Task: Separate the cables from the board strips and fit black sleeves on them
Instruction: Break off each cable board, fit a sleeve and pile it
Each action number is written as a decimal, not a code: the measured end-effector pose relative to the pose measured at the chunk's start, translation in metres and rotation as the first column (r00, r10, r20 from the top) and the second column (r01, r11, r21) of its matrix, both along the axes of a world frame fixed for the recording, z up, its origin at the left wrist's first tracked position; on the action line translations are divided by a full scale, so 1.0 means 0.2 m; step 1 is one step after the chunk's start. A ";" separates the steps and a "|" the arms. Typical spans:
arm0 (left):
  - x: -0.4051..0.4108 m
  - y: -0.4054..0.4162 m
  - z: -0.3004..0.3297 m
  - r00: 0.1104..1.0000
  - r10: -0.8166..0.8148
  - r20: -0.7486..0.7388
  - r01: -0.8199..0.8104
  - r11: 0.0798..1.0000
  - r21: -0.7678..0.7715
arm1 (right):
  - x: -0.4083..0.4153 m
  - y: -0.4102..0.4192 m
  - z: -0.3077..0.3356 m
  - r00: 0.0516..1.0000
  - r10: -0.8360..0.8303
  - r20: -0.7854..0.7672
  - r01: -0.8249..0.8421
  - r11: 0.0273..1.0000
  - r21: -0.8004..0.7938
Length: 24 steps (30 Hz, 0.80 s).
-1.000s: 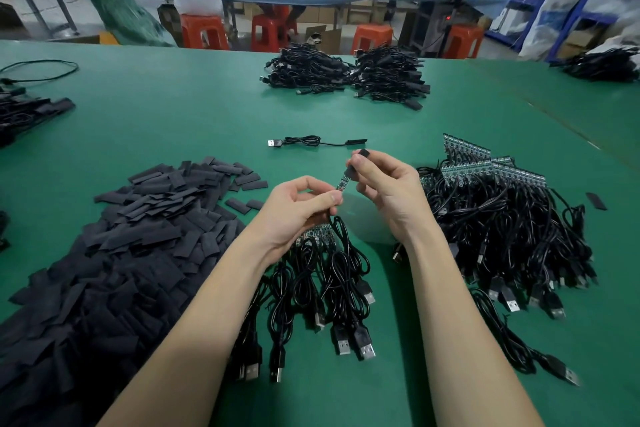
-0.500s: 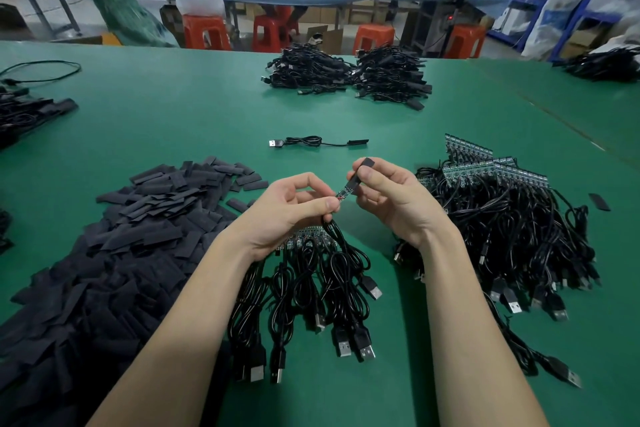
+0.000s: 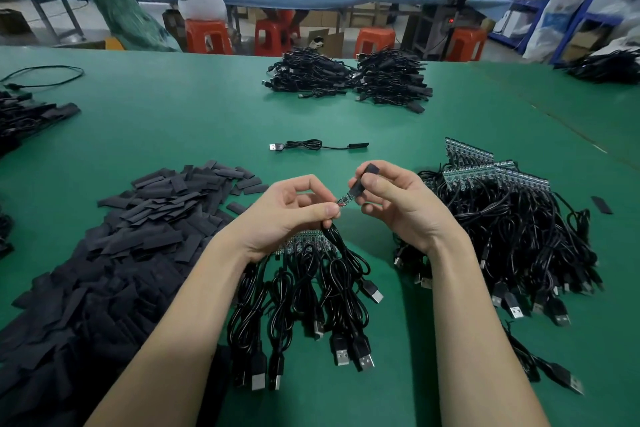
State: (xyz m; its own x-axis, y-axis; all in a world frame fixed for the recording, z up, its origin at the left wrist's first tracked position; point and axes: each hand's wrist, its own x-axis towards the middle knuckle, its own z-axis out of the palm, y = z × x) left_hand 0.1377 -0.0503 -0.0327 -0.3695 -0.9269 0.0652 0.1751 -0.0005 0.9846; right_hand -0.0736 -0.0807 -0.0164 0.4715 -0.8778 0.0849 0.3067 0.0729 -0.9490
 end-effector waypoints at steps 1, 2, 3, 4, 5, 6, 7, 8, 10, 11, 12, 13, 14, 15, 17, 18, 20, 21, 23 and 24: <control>0.00 0.00 0.00 1.000 -0.002 0.010 0.002 1.000 -0.009 | -0.01 0.00 0.00 1.000 0.018 -0.009 -0.018 1.000 0.000; 0.00 0.00 0.00 1.000 -0.001 0.015 0.001 1.000 -0.016 | -0.01 0.00 0.00 1.000 0.028 -0.013 -0.028 1.000 -0.007; 0.00 0.00 0.00 1.000 0.003 0.018 -0.003 1.000 -0.019 | -0.01 0.00 0.01 1.000 0.027 -0.008 -0.027 1.000 -0.015; 0.00 0.00 0.00 1.000 0.008 0.017 -0.008 1.000 -0.017 | -0.01 0.01 0.01 1.000 0.015 0.002 -0.015 1.000 -0.022; 0.00 0.00 0.00 1.000 0.013 0.012 -0.013 1.000 -0.012 | 0.00 0.01 0.01 1.000 -0.004 0.013 0.004 1.000 -0.028; 0.00 0.00 0.00 1.000 0.018 0.004 -0.018 1.000 -0.007 | 0.01 0.01 0.01 0.999 -0.024 0.023 0.024 0.999 -0.035; -0.01 0.00 0.00 1.000 0.026 -0.006 -0.026 1.000 -0.001 | 0.01 0.01 0.00 0.999 -0.041 0.030 0.042 0.998 -0.043; -0.01 0.00 0.00 0.999 0.033 -0.018 -0.033 0.999 0.006 | 0.02 0.01 0.00 0.998 -0.055 0.040 0.057 0.997 -0.052; -0.01 0.00 0.00 0.998 0.042 -0.043 -0.041 0.999 0.017 | 0.02 0.01 0.00 0.996 -0.064 0.059 0.067 0.996 -0.054; -0.01 0.00 0.00 0.998 0.041 -0.051 -0.040 0.999 0.020 | 0.01 0.00 0.00 0.996 -0.057 0.064 0.060 0.997 -0.050; -0.01 0.00 0.00 0.998 0.040 -0.050 -0.039 0.999 0.022 | 0.00 0.00 -0.01 0.997 -0.045 0.062 0.048 0.998 -0.050; -0.01 0.00 0.00 0.998 0.042 -0.043 -0.041 0.999 0.023 | 0.00 0.00 -0.01 0.998 -0.034 0.054 0.037 0.998 -0.056; -0.01 0.00 0.00 0.998 0.048 -0.034 -0.048 0.999 0.024 | -0.01 0.00 -0.01 0.999 -0.030 0.044 0.033 0.997 -0.069; -0.01 0.00 0.00 0.998 0.056 -0.028 -0.055 0.998 0.024 | -0.01 0.00 0.00 0.999 -0.038 0.037 0.041 0.996 -0.084; -0.01 0.00 0.00 0.997 0.073 -0.029 -0.072 0.997 0.023 | 0.00 -0.01 -0.01 0.996 -0.085 0.032 0.088 0.990 -0.111; -0.02 0.00 0.00 0.996 0.083 -0.027 -0.083 0.996 0.022 | 0.00 -0.01 -0.01 0.993 -0.117 0.029 0.120 0.985 -0.124; -0.02 -0.01 -0.01 0.993 0.114 -0.006 -0.114 0.993 0.012 | 0.00 -0.01 -0.01 0.985 -0.171 0.018 0.172 0.972 -0.159; -0.03 -0.01 -0.01 0.991 0.132 0.014 -0.132 0.991 0.001 | 0.00 -0.01 -0.01 0.982 -0.187 0.009 0.185 0.966 -0.179; -0.02 -0.01 -0.01 0.987 0.154 0.045 -0.153 0.988 -0.024 | 0.00 -0.02 0.00 0.982 -0.190 -0.012 0.184 0.960 -0.210; -0.02 -0.01 -0.01 0.986 0.158 0.051 -0.157 0.987 -0.034 | 0.00 -0.02 0.00 0.982 -0.186 -0.023 0.177 0.960 -0.219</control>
